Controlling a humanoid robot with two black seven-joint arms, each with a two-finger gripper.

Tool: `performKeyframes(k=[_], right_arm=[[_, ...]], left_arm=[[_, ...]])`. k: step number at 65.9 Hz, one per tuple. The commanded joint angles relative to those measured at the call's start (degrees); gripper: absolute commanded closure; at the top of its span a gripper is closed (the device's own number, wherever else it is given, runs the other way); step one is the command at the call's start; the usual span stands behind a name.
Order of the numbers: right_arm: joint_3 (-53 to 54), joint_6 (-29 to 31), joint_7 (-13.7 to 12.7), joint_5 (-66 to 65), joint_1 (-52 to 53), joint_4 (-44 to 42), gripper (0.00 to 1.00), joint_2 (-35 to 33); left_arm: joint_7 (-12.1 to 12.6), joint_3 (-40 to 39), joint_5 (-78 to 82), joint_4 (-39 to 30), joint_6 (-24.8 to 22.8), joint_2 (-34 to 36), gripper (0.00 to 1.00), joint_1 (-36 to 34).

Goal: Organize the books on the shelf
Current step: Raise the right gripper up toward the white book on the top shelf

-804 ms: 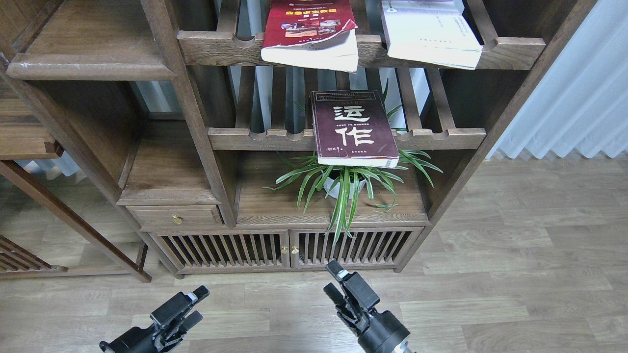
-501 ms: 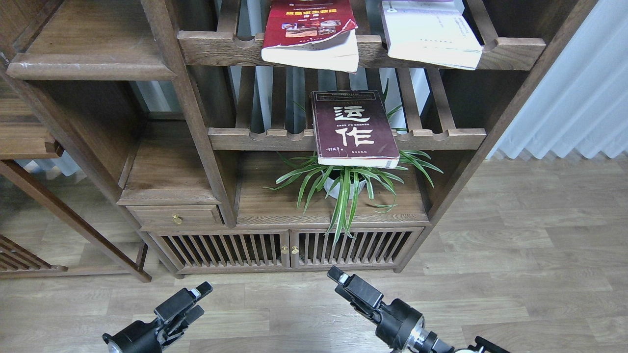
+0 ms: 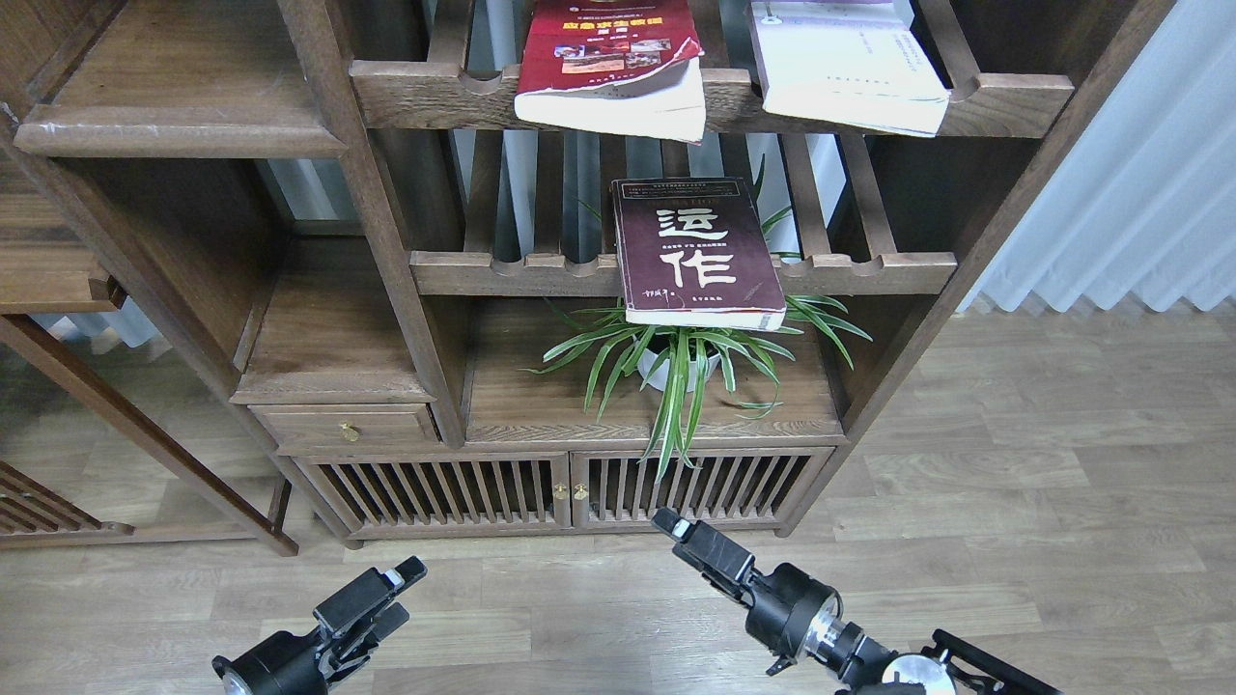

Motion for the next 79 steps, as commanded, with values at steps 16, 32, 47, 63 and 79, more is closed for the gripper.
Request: performKeyframes(k=[16,32,47,63,79], right_arm=[[0.6,0.0,-0.2,0.1,0.1,1.6,0.0,-0.2],[7.7,0.0,-0.2,0.1,3.0,2.8,0.0,4.4],[14.1,0.0,0.3,0.6,5.5,7.7,0.01,4.9],[20.0,0.0,0.4,2.4,3.7,18.0,0.0,4.3],[24.3,0.0,0.5,2.5,5.7,24.2,0.0,3.8]], left_arm=[[0.0,0.5,0.0,-0.3,0.0,-0.3,0.0,-0.3],[-0.1,0.4,0.0,-0.2,0.0,-0.4,0.0,-0.3],[0.0,0.3,0.0,-0.2,0.0,-0.4,0.0,-0.3],[-0.1,0.2,0.0,-0.2,0.0,-0.3,0.0,-0.4],[0.0,0.1,0.0,-0.1,0.0,0.0,0.0,-0.4]])
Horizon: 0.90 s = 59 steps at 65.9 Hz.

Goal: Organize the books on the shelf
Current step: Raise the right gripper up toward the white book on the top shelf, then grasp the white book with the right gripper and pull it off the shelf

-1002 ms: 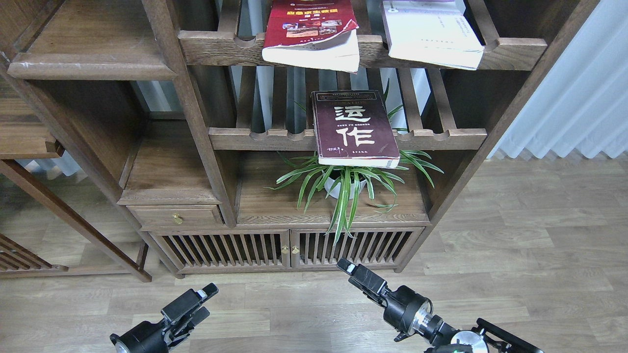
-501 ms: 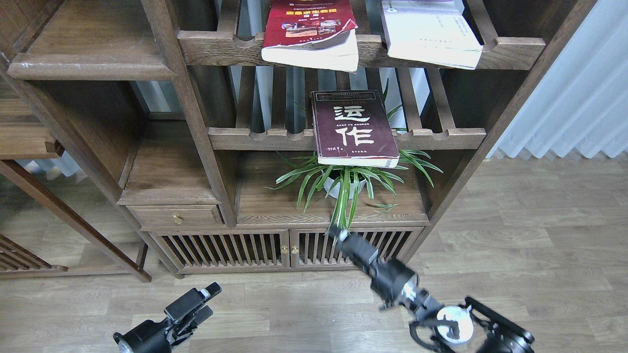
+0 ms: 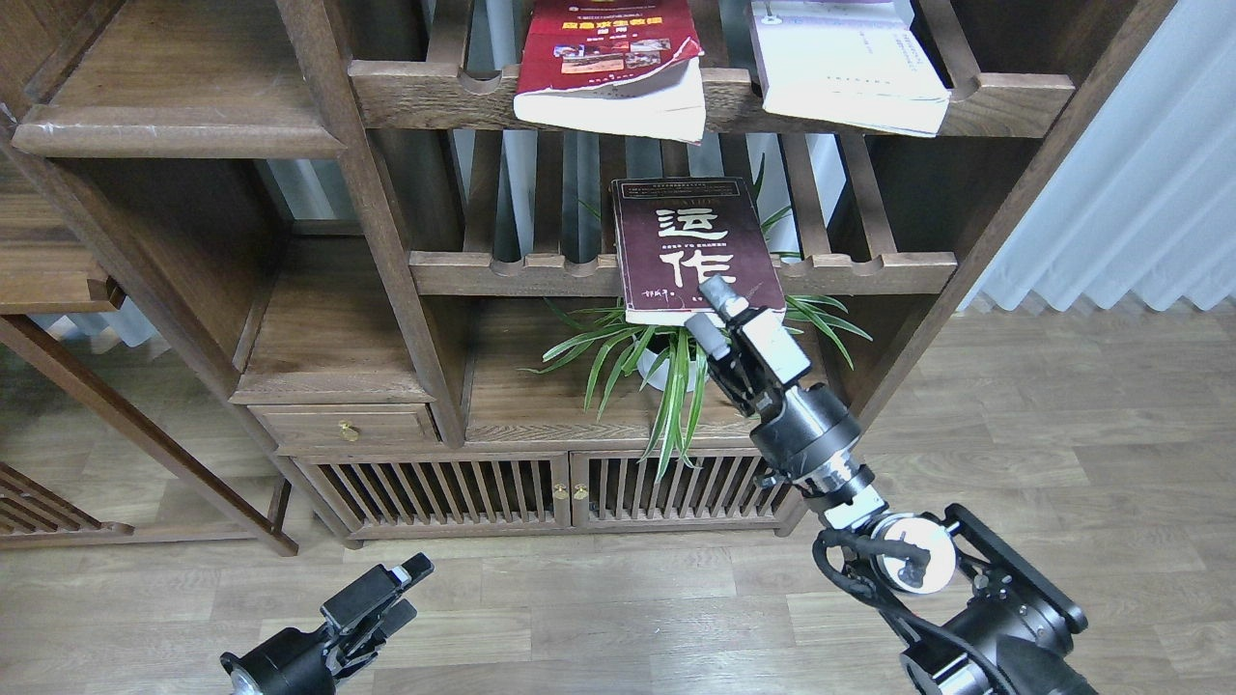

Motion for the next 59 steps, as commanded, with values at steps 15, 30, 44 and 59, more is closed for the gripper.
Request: performKeyframes(k=[15,30,44,59], right_arm=[[10.8,-11.5,1.2,0.0,4.8,1.4,0.0,0.2],[13.8,-15.0,1.4,0.0,8.5,0.7,0.01,0.3],[14.9,-16.9,2.0,0.0,11.2,-0.8,0.01,0.3],[15.1,-20.5,5.2,0.0,13.4,-2.6,0.03,0.3]], left_arm=[[0.1,-0.6,0.0,0.0,0.0,0.4,0.0,0.0],[0.1,-0.8,0.0,0.0,0.0,0.4,0.0,0.0],[0.1,-1.2,0.0,0.0,0.0,0.4,0.0,0.0],[0.1,-2.0,0.0,-0.1,0.0,0.5,0.0,-0.1]])
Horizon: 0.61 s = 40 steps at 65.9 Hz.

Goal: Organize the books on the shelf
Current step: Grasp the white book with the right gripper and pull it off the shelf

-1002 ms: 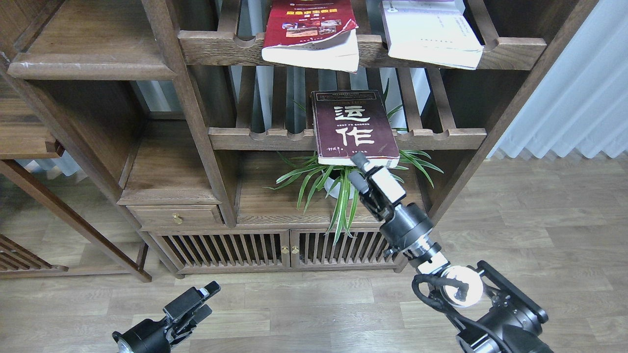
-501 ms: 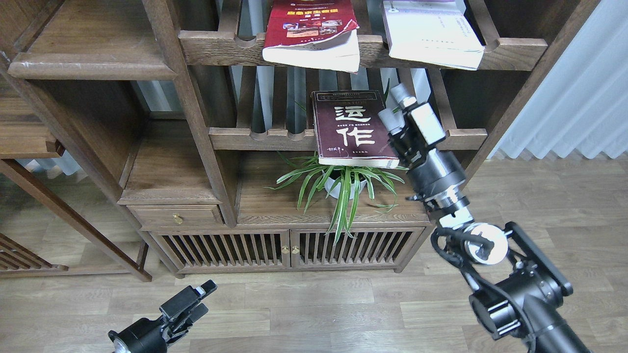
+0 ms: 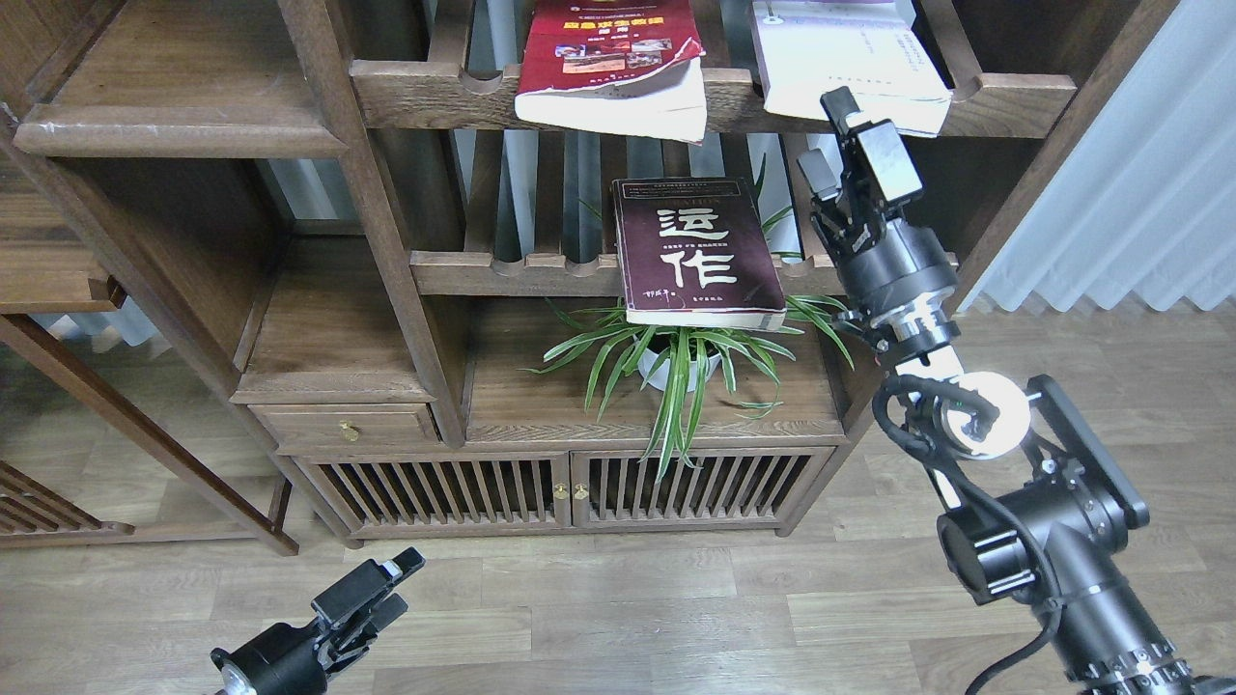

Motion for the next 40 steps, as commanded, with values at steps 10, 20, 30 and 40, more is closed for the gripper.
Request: performKeyframes(k=[10,20,30,40], right_arm=[[0.6,-1.1,2.3,0.0,2.6,-2.1,0.2,0.0],[1.5,-1.1,2.4,0.3,3.0,-2.2,0.37,0.1],[1.7,-0.3,2.5,1.4,2.7,-2.1,0.75,0.2],[1.5,-0.2,2.6,1.8,2.5,-2.1,0.85,0.2]], left_arm=[[0.0,-0.8,0.0,0.1,0.0,0.0,0.0,0.0],[0.0,-1.0,0.0,0.1,0.0,0.0,0.0,0.0],[0.0,-1.0,0.0,0.0,0.0,0.0,0.0,0.0],[0.0,-1.7,0.0,0.1,0.0,0.1,0.0,0.0]])
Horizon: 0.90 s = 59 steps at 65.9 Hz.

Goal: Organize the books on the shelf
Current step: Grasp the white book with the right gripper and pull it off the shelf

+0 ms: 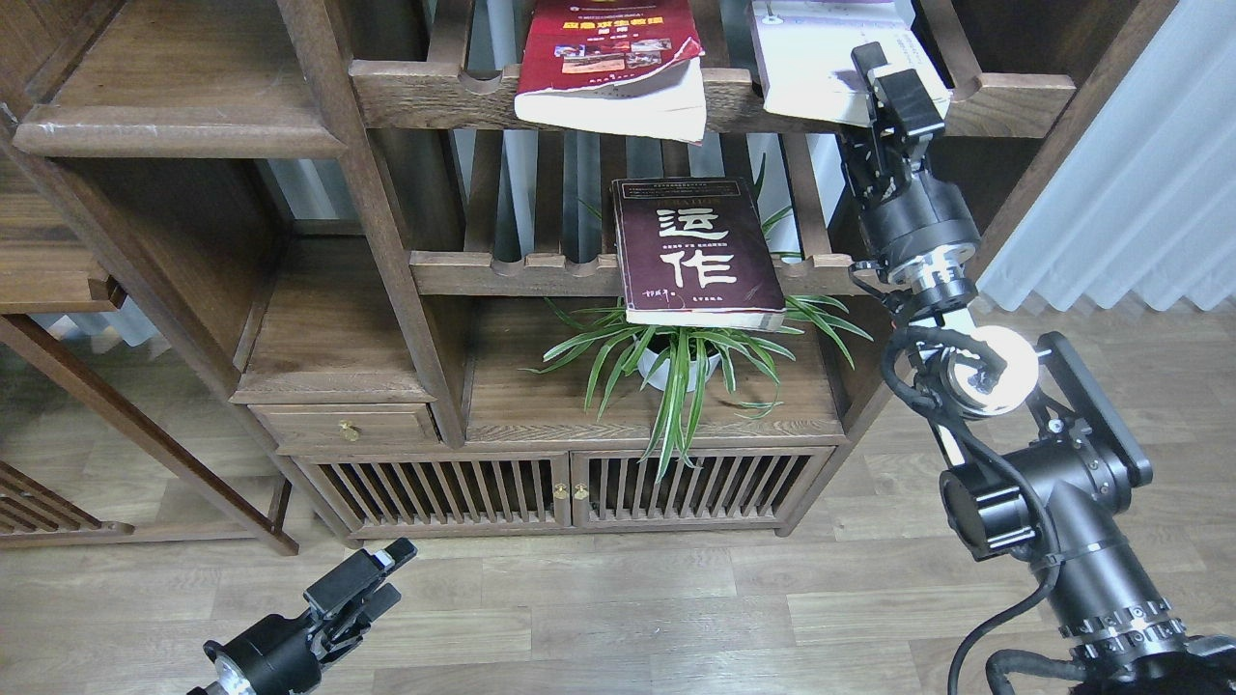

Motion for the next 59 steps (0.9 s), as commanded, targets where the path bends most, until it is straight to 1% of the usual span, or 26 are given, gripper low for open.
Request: performKeyframes(k=[1,2,5,24,40,47,49,59], right_arm=[[-0.1,0.1,0.1,0.2,-0.2,0.1,0.86,0.0],[-0.1,0.2,0.1,0.3,-0.2,0.1,0.91,0.1],[-0.1,0.3,0.1,0.3,-0.3,0.1,0.94,0.3],[0.0,3.2,0.1,0.7,-3.6,3.0,0.96,1.3],[3.9,6.3,0.0,2.4,-13.4,9.6,0.96,1.0],[4.9,9.6,-0.3,3.9,-18.6,12.0,0.96,-0.1],[4.9,12.3,-0.3,4.9,-21.5,13.0,0.96,-1.2],[4.9,16.8,-0.3,5.8,-28.1,14.6,0.96,-2.8]], left_arm=[[0.0,-0.7,0.0,0.0,0.0,0.1,0.0,0.0],[0.0,-0.8,0.0,0.0,0.0,0.1,0.0,0.0],[0.0,-0.8,0.0,0.0,0.0,0.1,0.0,0.0],[0.0,-0.8,0.0,-0.1,0.0,0.0,0.0,0.0],[-0.1,-0.8,0.0,-0.1,0.0,0.0,0.0,0.0],[0.0,-0.7,0.0,-0.1,0.0,0.0,0.0,0.0],[0.0,-0.6,0.0,-0.1,0.0,0.0,0.0,0.0],[-0.1,-0.2,0.0,0.0,0.0,-0.1,0.0,0.0]])
